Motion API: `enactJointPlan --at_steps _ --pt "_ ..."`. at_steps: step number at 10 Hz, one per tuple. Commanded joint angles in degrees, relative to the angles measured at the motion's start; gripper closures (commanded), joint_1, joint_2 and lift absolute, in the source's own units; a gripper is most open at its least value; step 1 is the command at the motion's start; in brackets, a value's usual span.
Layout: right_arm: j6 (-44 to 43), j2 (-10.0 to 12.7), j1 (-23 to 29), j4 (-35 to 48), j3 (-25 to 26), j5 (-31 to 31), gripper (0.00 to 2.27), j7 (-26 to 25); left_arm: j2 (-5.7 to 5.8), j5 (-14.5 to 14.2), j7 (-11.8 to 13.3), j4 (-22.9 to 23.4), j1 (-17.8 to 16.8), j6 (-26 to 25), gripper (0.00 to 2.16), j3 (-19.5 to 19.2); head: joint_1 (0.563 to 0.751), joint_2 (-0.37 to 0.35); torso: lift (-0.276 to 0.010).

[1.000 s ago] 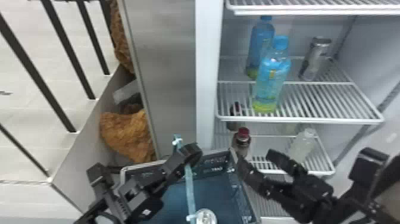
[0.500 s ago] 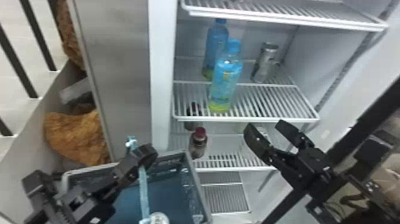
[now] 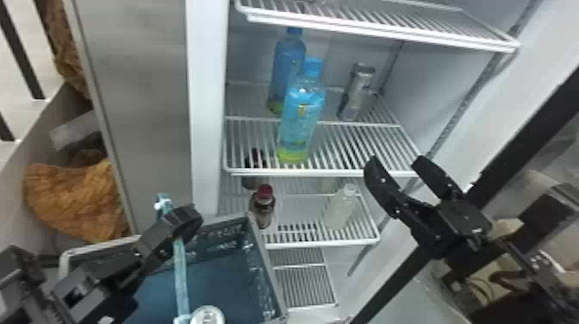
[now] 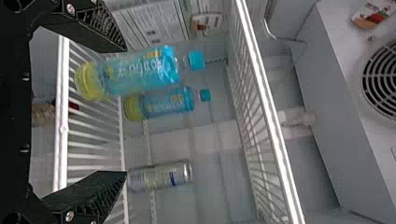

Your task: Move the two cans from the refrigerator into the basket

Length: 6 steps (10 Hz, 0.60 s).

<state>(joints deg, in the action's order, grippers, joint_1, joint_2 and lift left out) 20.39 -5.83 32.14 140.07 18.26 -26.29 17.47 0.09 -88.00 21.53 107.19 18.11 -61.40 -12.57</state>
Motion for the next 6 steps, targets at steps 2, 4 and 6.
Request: enactJointPlan --at_steps 2,4,6 --pt "-2.0 0.1 -0.4 -1.9 0.5 0.0 0.10 -1.7 0.27 0.0 0.0 -0.3 -0.5 0.1 1.20 0.2 0.695 -0.289 -0.035" --pt "-3.0 0.1 -2.5 -4.7 0.5 0.9 0.10 -3.1 0.44 -0.1 0.0 -0.4 -1.0 0.1 1.20 0.5 0.695 -0.305 -0.035" --pt "-5.3 0.1 -8.1 -10.5 0.6 2.1 0.10 -3.1 0.53 -0.2 0.0 -0.5 -1.0 0.2 1.20 0.7 0.695 -0.320 -0.035"
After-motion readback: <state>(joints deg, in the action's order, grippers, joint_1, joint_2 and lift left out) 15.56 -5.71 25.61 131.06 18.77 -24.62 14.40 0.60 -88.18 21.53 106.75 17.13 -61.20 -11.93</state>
